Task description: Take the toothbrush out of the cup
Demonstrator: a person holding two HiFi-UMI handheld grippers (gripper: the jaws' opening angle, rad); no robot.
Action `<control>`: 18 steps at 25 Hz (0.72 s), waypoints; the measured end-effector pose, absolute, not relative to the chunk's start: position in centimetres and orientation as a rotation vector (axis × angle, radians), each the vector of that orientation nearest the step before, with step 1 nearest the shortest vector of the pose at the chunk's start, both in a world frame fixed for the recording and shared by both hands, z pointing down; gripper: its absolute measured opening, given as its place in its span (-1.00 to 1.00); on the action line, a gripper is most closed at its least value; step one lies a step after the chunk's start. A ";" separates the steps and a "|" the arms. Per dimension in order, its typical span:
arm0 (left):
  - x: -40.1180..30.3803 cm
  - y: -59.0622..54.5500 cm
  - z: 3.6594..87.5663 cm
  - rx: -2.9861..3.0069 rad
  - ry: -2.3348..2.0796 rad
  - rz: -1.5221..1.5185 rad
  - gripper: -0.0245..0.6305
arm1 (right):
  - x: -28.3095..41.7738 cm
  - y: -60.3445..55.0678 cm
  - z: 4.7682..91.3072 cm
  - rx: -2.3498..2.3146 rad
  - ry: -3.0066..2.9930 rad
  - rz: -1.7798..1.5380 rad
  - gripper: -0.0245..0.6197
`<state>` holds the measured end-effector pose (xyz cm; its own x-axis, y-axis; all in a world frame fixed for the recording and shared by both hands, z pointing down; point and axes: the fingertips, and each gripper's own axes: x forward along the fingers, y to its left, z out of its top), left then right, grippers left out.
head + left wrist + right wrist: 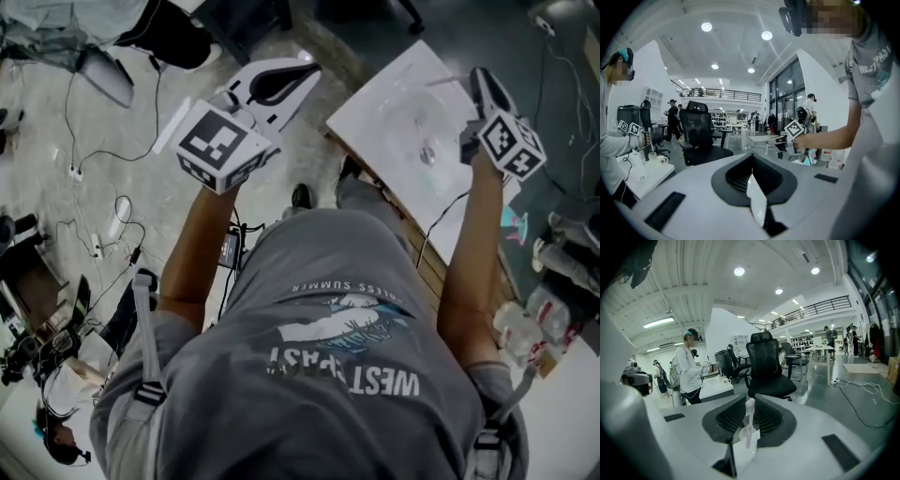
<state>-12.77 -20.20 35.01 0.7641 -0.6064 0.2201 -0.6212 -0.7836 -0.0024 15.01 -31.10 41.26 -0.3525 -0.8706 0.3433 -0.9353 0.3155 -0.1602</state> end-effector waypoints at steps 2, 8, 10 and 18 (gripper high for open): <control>-12.5 -20.1 34.8 2.895 -0.995 0.317 -0.93 | 15.5 -30.6 41.0 1.675 -2.380 0.491 -0.70; -11.5 -19.3 34.5 2.908 -0.961 0.312 -0.93 | 17.0 -28.7 40.9 1.720 -2.361 0.493 -0.69; -11.3 -19.1 34.4 2.915 -0.949 0.311 -0.93 | 17.4 -28.1 40.9 1.733 -2.354 0.498 -0.69; -10.3 -18.2 34.2 2.946 -0.911 0.315 -0.93 | 18.6 -25.8 41.3 1.765 -2.336 0.514 -0.67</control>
<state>-10.29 -18.17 34.18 0.8066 -0.5543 0.2054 -0.5628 -0.8263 -0.0197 18.57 -25.78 41.29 -0.2855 -0.8975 0.3360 -0.9557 0.2403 -0.1702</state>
